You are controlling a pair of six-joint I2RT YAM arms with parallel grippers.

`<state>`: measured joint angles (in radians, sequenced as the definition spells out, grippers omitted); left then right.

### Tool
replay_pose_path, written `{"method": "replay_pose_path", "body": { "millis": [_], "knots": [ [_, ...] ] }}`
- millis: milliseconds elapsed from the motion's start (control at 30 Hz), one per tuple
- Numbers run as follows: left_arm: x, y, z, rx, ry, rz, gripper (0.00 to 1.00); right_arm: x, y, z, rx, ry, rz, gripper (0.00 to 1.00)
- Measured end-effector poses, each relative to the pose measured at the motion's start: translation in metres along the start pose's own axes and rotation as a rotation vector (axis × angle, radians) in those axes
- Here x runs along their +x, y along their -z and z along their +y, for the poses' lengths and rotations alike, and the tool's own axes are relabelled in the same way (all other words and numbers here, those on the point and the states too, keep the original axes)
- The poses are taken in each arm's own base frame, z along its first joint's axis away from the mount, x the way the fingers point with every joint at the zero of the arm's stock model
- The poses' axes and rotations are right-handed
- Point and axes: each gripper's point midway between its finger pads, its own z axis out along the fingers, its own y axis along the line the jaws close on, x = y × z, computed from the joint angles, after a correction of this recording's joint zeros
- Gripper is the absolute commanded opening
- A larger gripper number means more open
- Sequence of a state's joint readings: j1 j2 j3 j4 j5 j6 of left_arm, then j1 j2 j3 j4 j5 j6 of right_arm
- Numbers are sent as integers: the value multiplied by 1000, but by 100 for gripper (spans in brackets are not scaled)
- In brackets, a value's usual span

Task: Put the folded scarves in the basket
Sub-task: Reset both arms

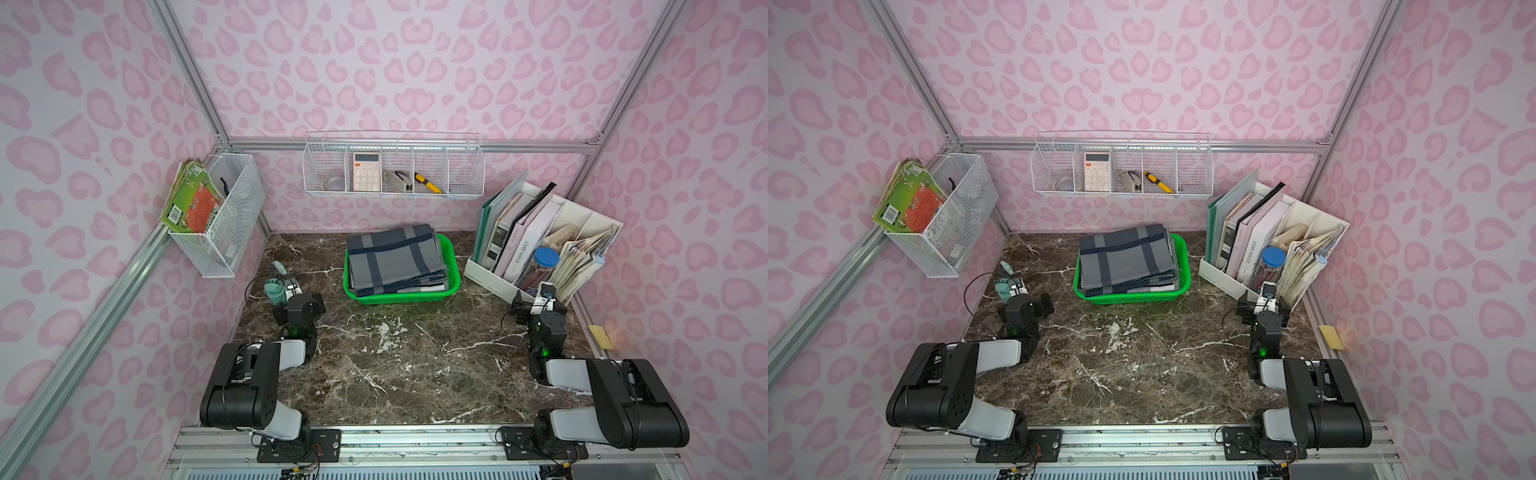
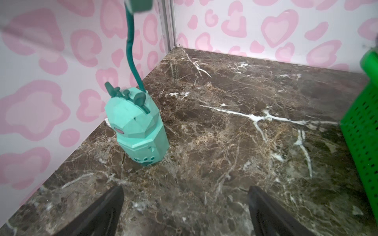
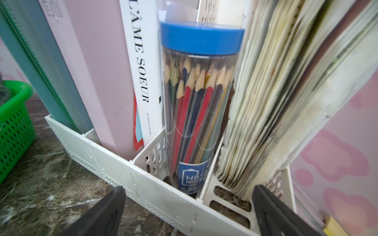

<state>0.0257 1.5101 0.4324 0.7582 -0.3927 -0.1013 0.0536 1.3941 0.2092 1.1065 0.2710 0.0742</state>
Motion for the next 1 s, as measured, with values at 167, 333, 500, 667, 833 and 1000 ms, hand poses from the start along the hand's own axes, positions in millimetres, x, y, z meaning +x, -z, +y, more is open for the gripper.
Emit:
{"method": "replay_pose_path", "body": {
  "millis": [167,333,500,667,833,1000],
  "knots": [
    [10,-8,5,27,26,22,99,4,-5,9,-43,20,-9,99],
    [15,-8,0,60,34,27,99,21,-4,12,-69,47,4,99],
    [14,-8,-1,69,37,22,99,10,-10,11,-88,36,-32,99],
    [13,-8,-1,68,40,21,99,8,-8,15,-112,32,-42,99],
    [13,-8,-1,69,40,21,99,7,-8,16,-116,31,-50,99],
    [13,-8,-1,69,40,21,99,6,-8,17,-119,30,-54,99]
  ]
}}
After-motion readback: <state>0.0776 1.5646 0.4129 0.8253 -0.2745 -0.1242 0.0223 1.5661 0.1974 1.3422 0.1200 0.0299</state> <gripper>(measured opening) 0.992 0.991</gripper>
